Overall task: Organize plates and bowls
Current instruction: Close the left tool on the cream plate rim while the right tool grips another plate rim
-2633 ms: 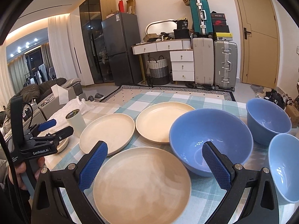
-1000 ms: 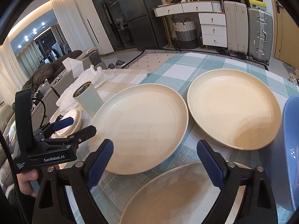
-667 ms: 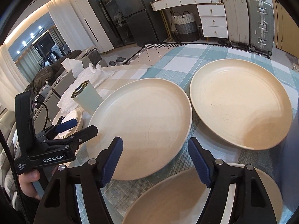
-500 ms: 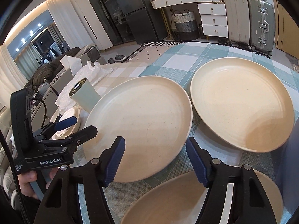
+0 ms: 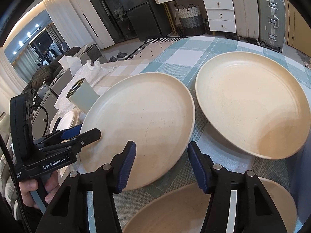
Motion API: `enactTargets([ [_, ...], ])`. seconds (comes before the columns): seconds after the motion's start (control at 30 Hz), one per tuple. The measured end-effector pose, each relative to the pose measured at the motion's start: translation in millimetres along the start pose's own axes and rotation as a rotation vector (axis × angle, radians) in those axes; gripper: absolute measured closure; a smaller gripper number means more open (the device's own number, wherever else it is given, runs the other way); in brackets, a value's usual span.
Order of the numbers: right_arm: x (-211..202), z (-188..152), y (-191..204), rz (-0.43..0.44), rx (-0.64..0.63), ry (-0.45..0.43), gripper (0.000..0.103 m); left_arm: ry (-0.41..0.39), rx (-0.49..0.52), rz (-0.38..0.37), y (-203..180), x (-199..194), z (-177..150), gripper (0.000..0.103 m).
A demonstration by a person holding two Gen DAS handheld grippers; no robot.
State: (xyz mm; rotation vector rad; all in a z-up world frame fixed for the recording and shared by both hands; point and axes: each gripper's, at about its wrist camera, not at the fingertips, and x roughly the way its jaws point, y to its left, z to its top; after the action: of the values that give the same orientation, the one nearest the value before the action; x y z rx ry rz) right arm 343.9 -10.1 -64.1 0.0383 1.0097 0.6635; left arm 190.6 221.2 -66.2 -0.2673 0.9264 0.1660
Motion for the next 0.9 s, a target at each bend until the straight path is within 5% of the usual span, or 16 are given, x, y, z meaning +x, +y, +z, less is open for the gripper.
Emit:
enactTargets([
  [0.13,0.8,0.5,1.3,-0.01,-0.009,0.0,0.051,0.011,0.025,0.008,-5.8,4.1,-0.9,0.073],
  [0.33,-1.6,-0.2,-1.6,-0.028,-0.01,-0.007,0.063,-0.003,0.035,0.036,-6.6,4.4,-1.5,0.083],
  [0.9,-6.2,-5.8,-3.3,-0.058,-0.04,-0.021,0.071,-0.033,0.072,0.066,-10.1,-10.9,-10.5,0.083],
])
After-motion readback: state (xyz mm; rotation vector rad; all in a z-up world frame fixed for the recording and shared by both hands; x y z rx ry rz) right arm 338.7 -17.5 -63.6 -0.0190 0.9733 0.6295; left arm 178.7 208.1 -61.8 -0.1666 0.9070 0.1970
